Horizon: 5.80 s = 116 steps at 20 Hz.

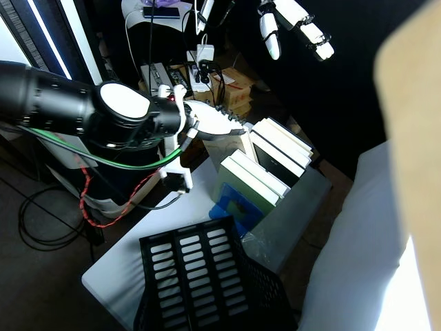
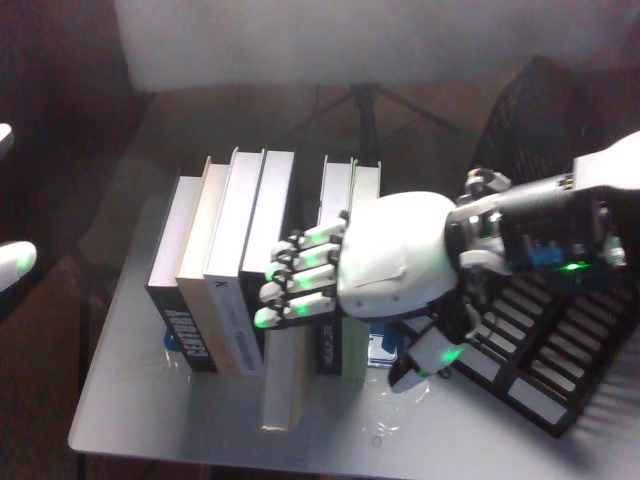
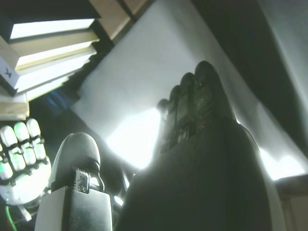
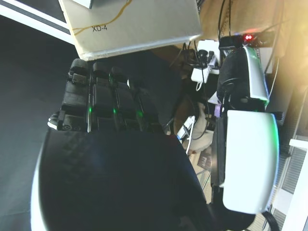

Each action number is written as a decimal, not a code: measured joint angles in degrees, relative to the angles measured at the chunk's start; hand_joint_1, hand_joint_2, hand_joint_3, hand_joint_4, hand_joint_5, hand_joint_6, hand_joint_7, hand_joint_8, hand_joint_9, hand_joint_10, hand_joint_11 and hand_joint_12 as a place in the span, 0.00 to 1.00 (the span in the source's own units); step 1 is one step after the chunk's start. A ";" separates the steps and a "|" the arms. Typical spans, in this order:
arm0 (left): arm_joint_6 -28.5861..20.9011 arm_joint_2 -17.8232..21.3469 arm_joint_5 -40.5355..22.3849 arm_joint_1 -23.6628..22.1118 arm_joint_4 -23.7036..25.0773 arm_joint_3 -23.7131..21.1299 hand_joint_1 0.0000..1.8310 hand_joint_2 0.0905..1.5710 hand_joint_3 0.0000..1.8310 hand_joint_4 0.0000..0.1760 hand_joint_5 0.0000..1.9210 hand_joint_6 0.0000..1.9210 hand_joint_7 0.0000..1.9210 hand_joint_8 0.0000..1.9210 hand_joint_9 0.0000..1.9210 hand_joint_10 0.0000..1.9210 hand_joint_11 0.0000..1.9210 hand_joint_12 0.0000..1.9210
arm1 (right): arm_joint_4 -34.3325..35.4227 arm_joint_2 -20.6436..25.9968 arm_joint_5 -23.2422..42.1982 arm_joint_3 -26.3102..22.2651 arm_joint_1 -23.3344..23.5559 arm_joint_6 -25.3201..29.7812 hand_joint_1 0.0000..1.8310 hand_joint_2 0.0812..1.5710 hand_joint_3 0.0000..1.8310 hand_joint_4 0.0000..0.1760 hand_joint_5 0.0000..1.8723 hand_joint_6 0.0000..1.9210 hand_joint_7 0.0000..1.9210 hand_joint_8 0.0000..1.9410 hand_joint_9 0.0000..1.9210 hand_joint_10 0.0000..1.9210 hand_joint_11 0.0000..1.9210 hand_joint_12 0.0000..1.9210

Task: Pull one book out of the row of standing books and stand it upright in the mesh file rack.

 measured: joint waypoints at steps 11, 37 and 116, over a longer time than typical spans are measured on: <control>-1.31 0.83 -4.81 3.58 -4.50 -1.25 0.34 0.90 0.01 0.06 0.00 0.00 0.00 0.00 0.00 0.00 0.00 0.00 | -4.20 -6.73 -1.27 2.78 0.17 -0.87 0.41 0.56 0.00 0.00 0.00 0.00 0.00 0.00 0.00 0.00 0.00 0.00; -2.38 0.90 -6.19 4.46 -5.44 -1.97 0.38 0.87 0.00 0.28 0.00 0.00 0.00 0.00 0.00 0.00 0.00 0.00 | -10.88 2.12 -3.52 -5.29 2.60 1.51 0.37 0.62 0.01 0.02 0.00 0.00 0.00 0.00 0.00 0.00 0.00 0.00; -5.84 0.28 -7.63 5.90 -6.91 0.57 0.35 0.89 0.00 0.23 0.00 0.00 0.00 0.00 0.00 0.00 0.00 0.00 | -12.83 -15.72 -9.81 7.87 -6.62 -1.97 0.52 0.51 0.00 0.01 0.00 0.00 0.00 0.00 0.00 0.00 0.00 0.00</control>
